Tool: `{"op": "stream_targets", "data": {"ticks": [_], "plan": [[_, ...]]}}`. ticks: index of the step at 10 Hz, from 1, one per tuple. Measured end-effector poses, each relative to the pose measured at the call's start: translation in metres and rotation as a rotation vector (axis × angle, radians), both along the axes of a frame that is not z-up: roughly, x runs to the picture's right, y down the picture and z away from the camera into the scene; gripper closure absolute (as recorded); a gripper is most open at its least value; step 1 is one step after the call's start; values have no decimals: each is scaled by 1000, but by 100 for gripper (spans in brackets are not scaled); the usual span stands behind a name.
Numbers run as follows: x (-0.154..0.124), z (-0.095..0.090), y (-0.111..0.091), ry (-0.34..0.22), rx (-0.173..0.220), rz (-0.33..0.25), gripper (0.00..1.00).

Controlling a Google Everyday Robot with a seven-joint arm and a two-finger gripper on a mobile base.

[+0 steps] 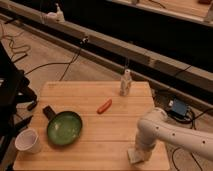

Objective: Wipe the white sponge on the table

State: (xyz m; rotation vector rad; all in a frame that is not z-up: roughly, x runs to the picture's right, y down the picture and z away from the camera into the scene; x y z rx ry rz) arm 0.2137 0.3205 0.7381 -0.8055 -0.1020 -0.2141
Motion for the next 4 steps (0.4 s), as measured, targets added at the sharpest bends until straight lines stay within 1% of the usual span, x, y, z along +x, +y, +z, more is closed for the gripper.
{"op": "stream_targets", "data": {"ticks": [1, 2, 3, 4], "plan": [[17, 2, -7, 36, 6, 0, 100], [29, 9, -24, 70, 26, -6, 100], [28, 17, -41, 84, 44, -2, 100], [25, 20, -47, 83, 50, -4, 100]]}}
